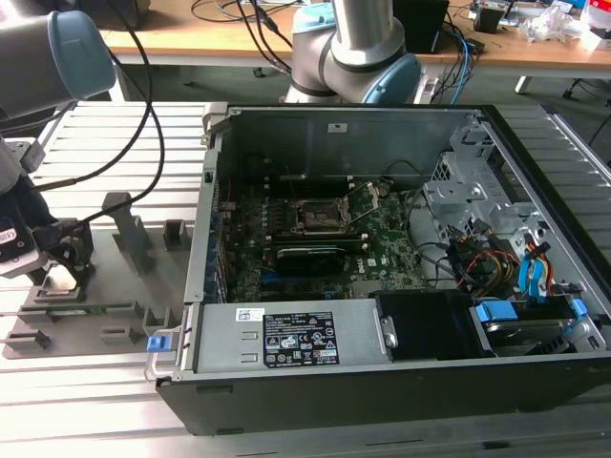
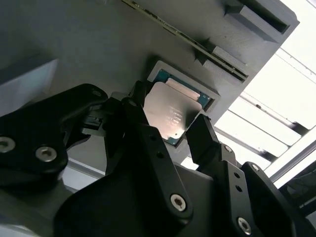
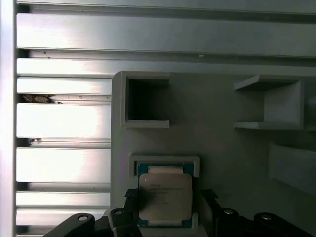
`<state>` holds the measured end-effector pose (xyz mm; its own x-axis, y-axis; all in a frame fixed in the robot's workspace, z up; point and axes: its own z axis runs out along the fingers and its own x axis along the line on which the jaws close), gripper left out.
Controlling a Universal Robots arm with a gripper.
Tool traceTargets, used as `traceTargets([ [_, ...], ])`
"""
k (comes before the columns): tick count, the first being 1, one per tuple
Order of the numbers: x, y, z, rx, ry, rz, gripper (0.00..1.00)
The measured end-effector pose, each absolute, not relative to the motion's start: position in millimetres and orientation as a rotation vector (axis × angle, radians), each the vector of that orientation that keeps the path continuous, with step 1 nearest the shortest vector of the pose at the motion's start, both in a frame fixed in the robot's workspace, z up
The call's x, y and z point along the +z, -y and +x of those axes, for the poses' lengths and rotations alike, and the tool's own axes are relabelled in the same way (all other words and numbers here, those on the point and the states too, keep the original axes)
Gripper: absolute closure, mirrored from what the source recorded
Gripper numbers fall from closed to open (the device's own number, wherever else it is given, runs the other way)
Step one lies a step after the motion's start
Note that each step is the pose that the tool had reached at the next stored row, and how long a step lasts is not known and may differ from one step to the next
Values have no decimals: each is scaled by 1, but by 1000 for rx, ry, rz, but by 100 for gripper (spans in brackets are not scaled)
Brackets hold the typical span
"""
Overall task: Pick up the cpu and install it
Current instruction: 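Pick up the cpu and move it towards the insertion slot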
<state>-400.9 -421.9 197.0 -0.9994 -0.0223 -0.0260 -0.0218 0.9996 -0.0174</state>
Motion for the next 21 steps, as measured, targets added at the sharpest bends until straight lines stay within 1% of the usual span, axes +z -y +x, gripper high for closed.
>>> traceTargets([
  [15,190,422,-402,-23,-3115,-51,40],
  [17,190,422,-402,-22,-3115,-51,45],
  [21,190,422,-402,-22,-3115,-51,45],
])
